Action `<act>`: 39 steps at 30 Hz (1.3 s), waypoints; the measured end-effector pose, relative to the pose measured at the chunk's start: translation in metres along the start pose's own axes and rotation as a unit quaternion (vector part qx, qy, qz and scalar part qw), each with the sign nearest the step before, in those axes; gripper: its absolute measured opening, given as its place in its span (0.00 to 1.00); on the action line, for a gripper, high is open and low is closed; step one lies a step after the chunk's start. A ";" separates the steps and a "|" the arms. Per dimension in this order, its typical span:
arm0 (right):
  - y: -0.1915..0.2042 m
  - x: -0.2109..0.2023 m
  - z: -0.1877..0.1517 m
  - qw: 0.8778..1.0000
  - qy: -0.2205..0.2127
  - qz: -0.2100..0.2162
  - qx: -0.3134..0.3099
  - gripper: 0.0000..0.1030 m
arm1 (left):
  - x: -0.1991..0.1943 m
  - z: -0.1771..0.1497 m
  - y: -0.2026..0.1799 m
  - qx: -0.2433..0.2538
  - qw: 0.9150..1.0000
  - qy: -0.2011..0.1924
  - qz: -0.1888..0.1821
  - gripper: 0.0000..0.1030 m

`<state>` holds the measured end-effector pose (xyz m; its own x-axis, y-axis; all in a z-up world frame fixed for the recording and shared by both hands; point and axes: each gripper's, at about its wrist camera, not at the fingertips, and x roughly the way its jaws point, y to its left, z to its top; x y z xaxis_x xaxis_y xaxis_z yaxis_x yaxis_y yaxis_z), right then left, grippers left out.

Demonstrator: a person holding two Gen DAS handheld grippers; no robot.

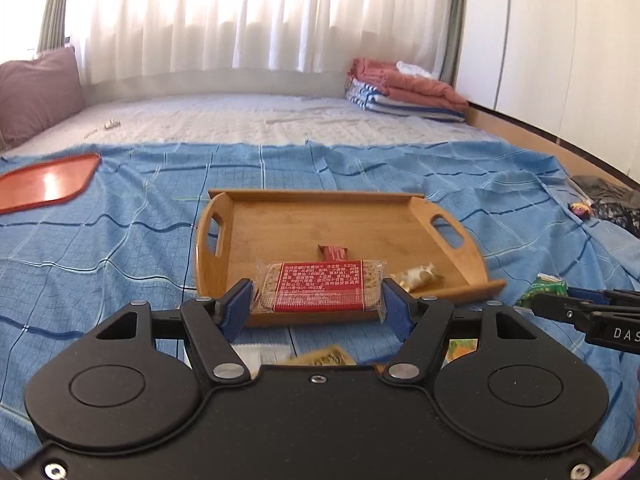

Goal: Organize snacks
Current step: 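Carry the red cake pack and green bag onto the tray with both grippers, then open both grippers to release the snacks on the tray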

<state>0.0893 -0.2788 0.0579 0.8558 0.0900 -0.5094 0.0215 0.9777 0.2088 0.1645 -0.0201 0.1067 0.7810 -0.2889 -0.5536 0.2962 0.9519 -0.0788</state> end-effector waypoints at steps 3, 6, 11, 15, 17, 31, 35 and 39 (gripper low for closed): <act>-0.009 0.027 0.023 0.999 0.025 0.003 0.021 0.48 | 0.029 0.019 0.008 -0.018 0.999 0.027 0.003 0.65; -0.012 0.054 0.043 0.998 0.048 0.004 0.039 0.48 | 0.058 0.032 0.013 -0.028 0.998 0.048 0.012 0.65; -0.005 0.103 0.068 0.994 0.098 0.001 0.050 0.48 | 0.105 0.040 0.014 -0.025 0.996 0.078 0.046 0.65; 0.005 0.134 0.076 0.993 0.114 -0.007 0.035 0.48 | 0.131 0.036 0.015 -0.023 0.994 0.092 0.062 0.65; 0.009 0.150 0.075 0.992 0.124 -0.012 0.020 0.48 | 0.141 0.031 0.016 -0.022 0.992 0.100 0.068 0.65; 0.013 0.190 0.061 0.989 0.145 -0.023 0.005 0.48 | 0.171 0.013 0.016 -0.012 0.990 0.115 0.077 0.65; 0.013 0.194 0.056 0.989 0.148 -0.023 0.005 0.48 | 0.174 0.008 0.014 -0.005 0.990 0.118 0.076 0.65; 0.016 0.195 0.051 0.989 0.143 -0.026 -0.006 0.49 | 0.175 0.006 0.009 0.006 0.990 0.114 0.081 0.65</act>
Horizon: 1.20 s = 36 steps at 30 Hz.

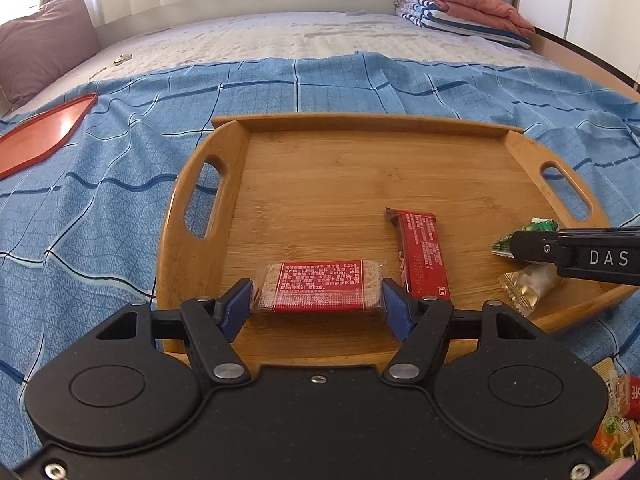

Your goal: Organize snacks

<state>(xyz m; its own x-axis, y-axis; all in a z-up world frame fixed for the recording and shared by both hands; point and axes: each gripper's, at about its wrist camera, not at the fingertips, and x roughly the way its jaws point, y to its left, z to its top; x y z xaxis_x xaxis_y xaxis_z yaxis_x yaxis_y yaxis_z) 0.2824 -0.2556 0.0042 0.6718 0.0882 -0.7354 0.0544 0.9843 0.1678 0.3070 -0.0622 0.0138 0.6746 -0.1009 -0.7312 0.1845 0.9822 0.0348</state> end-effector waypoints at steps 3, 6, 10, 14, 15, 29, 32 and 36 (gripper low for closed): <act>0.001 0.000 0.000 1.000 -0.002 0.003 -0.001 0.53 | -0.001 0.000 0.000 -0.002 1.000 0.000 -0.003 0.67; 0.000 -0.003 -0.001 1.000 -0.006 0.009 0.005 0.65 | -0.005 -0.001 0.005 -0.014 1.000 0.005 -0.012 0.80; 0.001 -0.018 0.000 1.000 -0.015 0.018 0.007 0.69 | -0.025 0.002 0.008 -0.013 1.000 -0.006 -0.013 0.86; 0.003 -0.044 -0.004 0.999 -0.028 0.025 0.002 0.76 | -0.058 0.000 0.010 -0.009 1.000 -0.024 -0.014 0.90; 0.004 -0.053 -0.006 0.999 -0.031 0.026 -0.002 0.77 | -0.068 -0.002 0.010 -0.006 0.999 -0.027 -0.018 0.91; 0.004 -0.170 -0.097 0.993 -0.088 0.004 -0.080 0.89 | -0.194 -0.096 0.032 -0.014 0.995 -0.087 -0.055 0.97; -0.002 -0.175 -0.117 0.992 -0.097 -0.002 -0.081 0.89 | -0.195 -0.113 0.035 -0.009 0.993 -0.098 -0.059 0.98; -0.013 -0.167 -0.133 0.991 -0.109 -0.017 -0.077 0.89 | -0.175 -0.122 0.036 -0.003 0.992 -0.108 -0.058 0.98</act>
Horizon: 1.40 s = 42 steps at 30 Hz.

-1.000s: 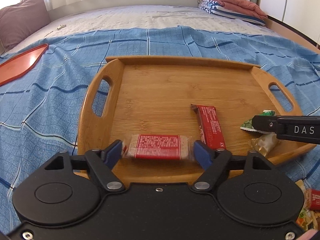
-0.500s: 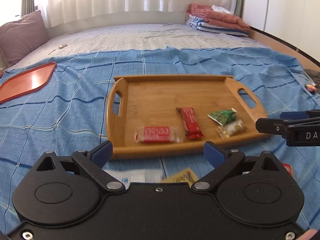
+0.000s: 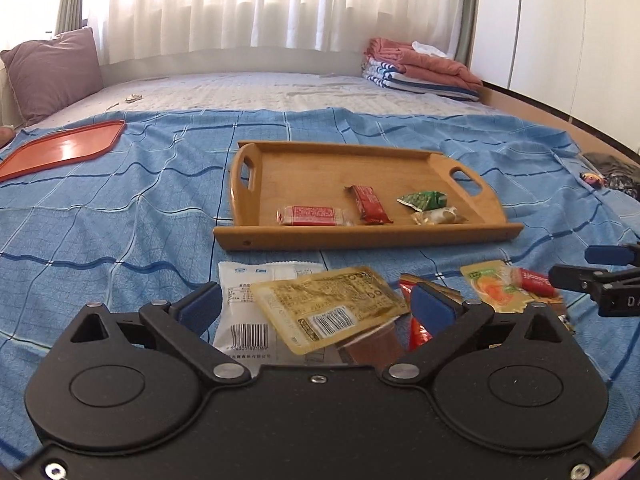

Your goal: Organize snacks

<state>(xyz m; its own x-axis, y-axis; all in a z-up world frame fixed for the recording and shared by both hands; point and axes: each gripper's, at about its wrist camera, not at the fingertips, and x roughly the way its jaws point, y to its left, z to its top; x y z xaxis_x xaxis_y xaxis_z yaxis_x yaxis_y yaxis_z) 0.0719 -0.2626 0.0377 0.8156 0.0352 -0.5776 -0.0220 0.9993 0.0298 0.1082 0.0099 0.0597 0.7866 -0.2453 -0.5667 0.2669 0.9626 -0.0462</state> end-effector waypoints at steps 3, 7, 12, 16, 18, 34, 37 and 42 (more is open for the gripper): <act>-0.010 0.011 -0.010 1.000 0.007 -0.027 0.006 0.89 | 0.019 0.006 -0.001 0.005 1.000 -0.013 0.010 0.98; -0.025 0.025 -0.008 0.997 0.044 -0.049 0.030 0.89 | 0.046 0.022 -0.007 0.007 0.999 0.017 0.026 0.98; -0.035 0.036 -0.008 0.994 0.057 -0.043 0.081 0.88 | 0.050 0.013 -0.014 -0.011 0.999 0.024 0.046 0.98; -0.025 0.050 -0.014 0.996 0.043 -0.041 0.069 0.87 | 0.047 -0.007 -0.016 -0.005 1.000 0.010 0.021 0.98; -0.023 0.060 -0.019 0.996 0.043 -0.030 0.065 0.70 | 0.045 -0.015 -0.021 0.021 0.999 -0.006 0.023 0.98; 0.003 0.006 -0.031 0.999 0.015 -0.032 0.035 0.42 | 0.023 -0.029 0.015 -0.079 0.996 0.023 0.016 0.94; 0.005 0.002 -0.039 0.999 0.016 -0.021 0.043 0.42 | 0.028 -0.030 0.018 -0.089 0.996 0.014 0.004 0.93; 0.013 -0.004 -0.046 0.999 0.010 -0.014 0.036 0.42 | 0.035 -0.025 0.014 -0.084 0.996 0.006 0.001 0.86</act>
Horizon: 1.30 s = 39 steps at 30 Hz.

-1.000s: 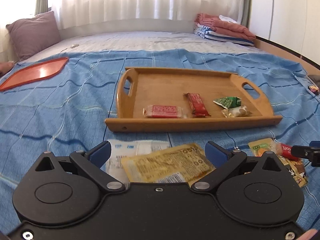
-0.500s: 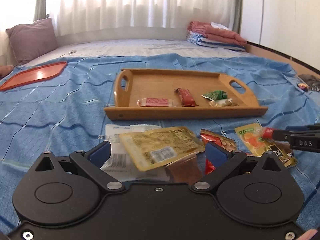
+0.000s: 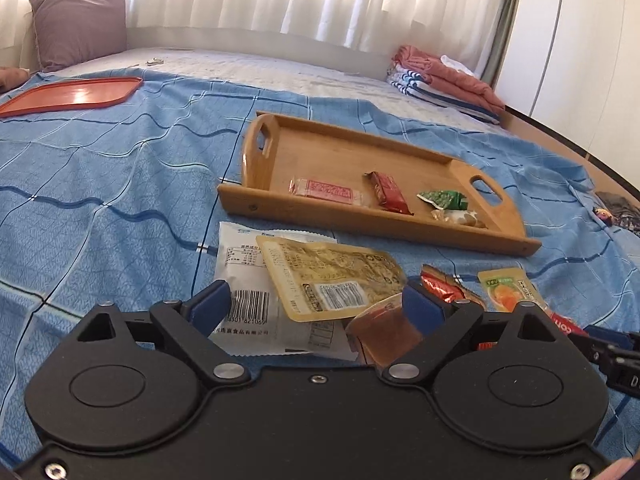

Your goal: Organize snacks

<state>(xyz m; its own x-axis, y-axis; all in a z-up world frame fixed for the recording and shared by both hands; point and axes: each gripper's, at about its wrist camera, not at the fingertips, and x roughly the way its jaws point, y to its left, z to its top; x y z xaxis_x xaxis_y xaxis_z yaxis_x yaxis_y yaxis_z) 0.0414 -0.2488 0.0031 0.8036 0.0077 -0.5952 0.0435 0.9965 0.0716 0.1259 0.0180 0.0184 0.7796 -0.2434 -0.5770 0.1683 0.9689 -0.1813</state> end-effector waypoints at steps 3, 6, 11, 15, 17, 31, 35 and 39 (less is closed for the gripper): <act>0.003 -0.002 -0.002 1.000 -0.002 0.007 0.003 0.43 | 0.002 0.003 0.002 -0.019 1.000 -0.005 0.000 0.75; 0.005 -0.005 -0.003 1.000 -0.003 0.015 0.005 0.42 | -0.002 0.005 0.005 -0.039 0.999 -0.017 0.018 0.42; 0.004 -0.008 -0.007 1.000 -0.001 0.023 0.008 0.43 | -0.009 0.004 0.008 -0.040 0.999 -0.027 0.013 0.25; 0.008 -0.008 -0.009 1.000 -0.002 0.019 -0.004 0.46 | -0.005 0.005 0.007 -0.034 0.999 -0.029 0.012 0.47; 0.010 -0.007 -0.010 1.000 -0.002 0.019 -0.007 0.47 | 0.001 0.007 0.006 -0.036 0.999 -0.029 0.016 0.50; 0.014 0.000 -0.009 1.000 -0.006 0.015 -0.007 0.63 | 0.024 0.015 0.000 -0.018 0.999 -0.028 0.022 0.15; 0.018 0.001 -0.010 1.000 -0.008 0.014 -0.012 0.64 | 0.013 0.013 0.000 -0.010 1.000 -0.021 0.018 0.09; 0.020 0.000 -0.011 1.000 -0.006 0.017 -0.015 0.64 | -0.001 0.008 -0.003 0.006 1.000 -0.012 0.010 0.09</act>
<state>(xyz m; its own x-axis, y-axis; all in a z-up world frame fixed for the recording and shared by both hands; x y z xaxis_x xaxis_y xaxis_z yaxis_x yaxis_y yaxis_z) 0.0359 -0.2278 -0.0048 0.8116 0.0409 -0.5827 -0.0018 0.9977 0.0675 0.1294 0.0158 0.0258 0.7971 -0.2228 -0.5613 0.1596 0.9741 -0.1600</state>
